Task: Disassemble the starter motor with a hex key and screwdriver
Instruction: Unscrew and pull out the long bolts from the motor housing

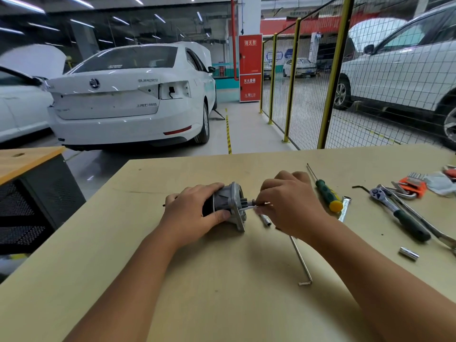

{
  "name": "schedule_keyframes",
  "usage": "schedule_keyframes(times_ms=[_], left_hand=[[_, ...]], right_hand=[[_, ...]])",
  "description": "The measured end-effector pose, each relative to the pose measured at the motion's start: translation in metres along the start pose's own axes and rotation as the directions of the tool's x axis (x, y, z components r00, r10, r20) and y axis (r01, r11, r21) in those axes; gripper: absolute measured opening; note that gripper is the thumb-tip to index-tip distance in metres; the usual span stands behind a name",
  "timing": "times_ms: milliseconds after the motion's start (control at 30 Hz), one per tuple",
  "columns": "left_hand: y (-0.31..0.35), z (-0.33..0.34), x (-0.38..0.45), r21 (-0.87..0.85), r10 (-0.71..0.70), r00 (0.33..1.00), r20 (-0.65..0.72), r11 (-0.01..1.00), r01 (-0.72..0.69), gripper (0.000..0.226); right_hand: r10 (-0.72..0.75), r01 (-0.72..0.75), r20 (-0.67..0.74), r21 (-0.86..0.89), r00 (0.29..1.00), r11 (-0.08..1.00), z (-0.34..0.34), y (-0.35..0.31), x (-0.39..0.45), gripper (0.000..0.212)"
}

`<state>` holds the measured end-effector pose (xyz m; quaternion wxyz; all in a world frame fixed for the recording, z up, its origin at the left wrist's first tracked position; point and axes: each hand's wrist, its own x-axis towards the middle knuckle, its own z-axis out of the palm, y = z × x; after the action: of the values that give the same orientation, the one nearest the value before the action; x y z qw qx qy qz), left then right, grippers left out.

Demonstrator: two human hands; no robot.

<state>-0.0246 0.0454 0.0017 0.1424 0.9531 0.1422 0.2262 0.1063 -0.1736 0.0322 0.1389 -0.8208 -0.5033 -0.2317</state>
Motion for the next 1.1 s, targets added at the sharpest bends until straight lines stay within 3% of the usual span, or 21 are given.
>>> schedule_keyframes(times_ms=[167, 333, 467, 600, 733, 1000, 1100], left_hand=[[-0.0004, -0.0008, -0.0012, -0.003, -0.003, 1.000, 0.004, 1.000, 0.003, 0.077], [-0.0002, 0.0002, -0.0009, -0.012, -0.006, 1.000, 0.017, 1.000, 0.006, 0.081], [-0.0003, -0.0007, -0.0008, -0.012, -0.010, 1.000, 0.015, 1.000, 0.010, 0.080], [0.0015, -0.0016, -0.0012, -0.011, -0.010, 1.000, 0.017, 1.000, 0.010, 0.079], [0.0017, -0.0021, -0.0019, -0.012, -0.014, 1.000, 0.014, 1.000, 0.014, 0.076], [0.0011, -0.0010, -0.0018, -0.010, -0.016, 1.000, 0.010, 1.000, 0.016, 0.075], [0.0018, -0.0011, -0.0011, -0.008, -0.016, 1.000, 0.012, 1.000, 0.016, 0.076]], right_hand=[[-0.045, 0.043, 0.008, 0.127, 0.999, 0.991, 0.0001, -0.0014, 0.0006, 0.006], [-0.056, 0.043, 0.047, 0.248, 0.997, 0.968, 0.0044, 0.0055, 0.0002, 0.023], [-0.037, 0.024, 0.092, 0.141, 0.995, 0.990, 0.0065, 0.0049, 0.0010, 0.029], [-0.004, 0.004, 0.030, -0.011, 1.000, 1.000, 0.0030, 0.0014, -0.0014, 0.019], [0.007, -0.006, 0.049, -0.021, 0.999, 1.000, 0.0022, -0.0008, -0.0019, 0.018], [-0.055, 0.027, 0.198, 0.142, 0.979, 0.990, 0.0009, 0.0047, -0.0015, 0.028], [-0.036, 0.020, 0.200, 0.081, 0.979, 0.997, 0.0045, 0.0016, -0.0016, 0.027]])
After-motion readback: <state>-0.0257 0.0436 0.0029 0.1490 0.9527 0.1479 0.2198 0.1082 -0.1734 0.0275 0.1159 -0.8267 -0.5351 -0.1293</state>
